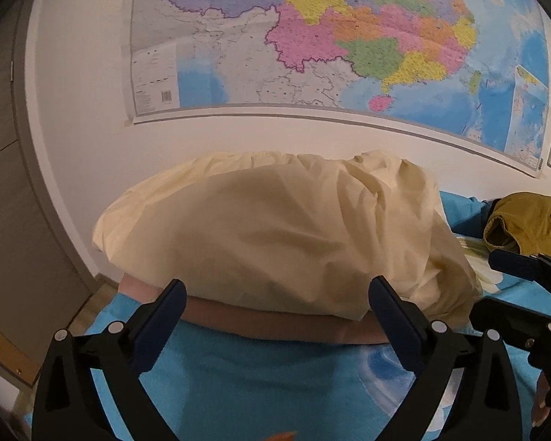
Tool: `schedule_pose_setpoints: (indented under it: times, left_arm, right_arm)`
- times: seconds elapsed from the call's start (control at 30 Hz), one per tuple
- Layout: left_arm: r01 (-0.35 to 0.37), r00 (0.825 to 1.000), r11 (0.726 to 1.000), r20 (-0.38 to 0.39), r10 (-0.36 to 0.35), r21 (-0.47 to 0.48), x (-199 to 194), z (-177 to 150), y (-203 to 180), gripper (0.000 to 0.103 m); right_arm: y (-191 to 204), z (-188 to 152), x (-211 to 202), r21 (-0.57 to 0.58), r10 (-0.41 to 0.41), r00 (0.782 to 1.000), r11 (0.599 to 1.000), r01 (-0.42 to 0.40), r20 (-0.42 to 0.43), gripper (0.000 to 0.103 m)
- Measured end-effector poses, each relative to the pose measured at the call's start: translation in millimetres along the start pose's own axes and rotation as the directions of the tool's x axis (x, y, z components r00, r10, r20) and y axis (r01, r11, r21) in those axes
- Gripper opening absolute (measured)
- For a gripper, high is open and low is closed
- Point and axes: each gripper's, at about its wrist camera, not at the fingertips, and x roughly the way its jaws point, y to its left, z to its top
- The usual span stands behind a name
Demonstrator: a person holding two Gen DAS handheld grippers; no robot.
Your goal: Fold large clothes
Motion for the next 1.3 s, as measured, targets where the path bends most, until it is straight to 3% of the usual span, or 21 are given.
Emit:
schedule_pose_setpoints:
  times: [0.77,1.3]
  left_arm:
    - [-0.041,0.999,0.998,0.004,0.041,-0.052,-25.5,-11.8,-9.1,0.096]
    - [-0.055,0.998,0.998,0.011,0.056,-0.036,-37.3,-19.8,-19.8,0.096]
  right_arm:
    - [8.6,-15.8,-14.9,-0.006,-0.026,1.0,1.0,0.026,0.011,0.097]
    - [8.8,-24.9,-28.0,0.007,-0.034,0.999,0.999,0.034,0.02,0.097]
